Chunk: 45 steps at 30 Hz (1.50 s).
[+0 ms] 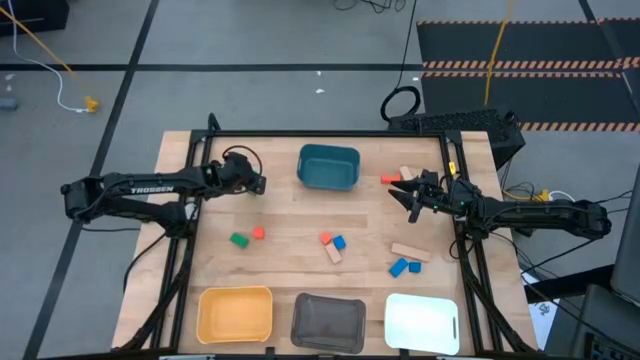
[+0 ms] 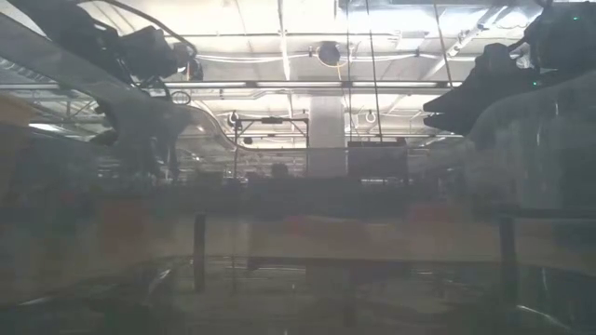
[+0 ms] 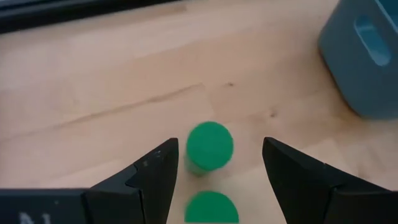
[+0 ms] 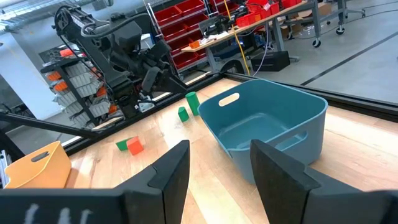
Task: Sort & place blocks by color
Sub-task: Put the top green block into the blue bin, then put the middle green block into the blue bin
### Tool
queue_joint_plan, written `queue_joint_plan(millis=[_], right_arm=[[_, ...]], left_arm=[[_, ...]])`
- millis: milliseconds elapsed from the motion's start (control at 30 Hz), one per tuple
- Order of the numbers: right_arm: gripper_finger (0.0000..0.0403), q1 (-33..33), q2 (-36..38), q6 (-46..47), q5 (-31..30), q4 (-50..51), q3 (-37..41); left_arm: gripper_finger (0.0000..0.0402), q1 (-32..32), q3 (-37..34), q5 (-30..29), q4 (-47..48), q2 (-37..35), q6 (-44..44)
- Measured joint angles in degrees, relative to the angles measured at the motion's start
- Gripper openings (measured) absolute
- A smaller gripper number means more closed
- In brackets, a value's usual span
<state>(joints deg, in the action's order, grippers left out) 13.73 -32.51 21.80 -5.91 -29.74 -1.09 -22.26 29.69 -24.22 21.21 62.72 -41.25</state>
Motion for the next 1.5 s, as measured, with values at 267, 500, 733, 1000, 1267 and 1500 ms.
queue_joint_plan(millis=[267,500,733,1000,1267,1500], right_arm=[[0.016,0.0,0.0,0.0,0.0,0.0,0.0],[0.016,0.0,0.0,0.0,0.0,0.0,0.0],[0.016,0.0,0.0,0.0,0.0,0.0,0.0],[0.016,0.0,0.0,0.0,0.0,0.0,0.0],[0.016,0.0,0.0,0.0,0.0,0.0,0.0],[0.016,0.0,0.0,0.0,0.0,0.0,0.0]], left_arm=[[0.0234,-0.3,0.0,-3.1,0.2,0.2,0.0],[0.0234,-0.5,0.0,-5.6,-2.2,6.8,-2.4],[0.0234,-0.5,0.0,-6.3,-5.5,10.3,-2.8],[0.0234,0.4,-0.1,-6.1,-4.9,10.8,-4.0],[0.0234,0.5,-0.1,-7.3,-4.7,9.0,3.6],[0.0234,0.5,4.4,-3.0,8.9,6.8,17.0]])
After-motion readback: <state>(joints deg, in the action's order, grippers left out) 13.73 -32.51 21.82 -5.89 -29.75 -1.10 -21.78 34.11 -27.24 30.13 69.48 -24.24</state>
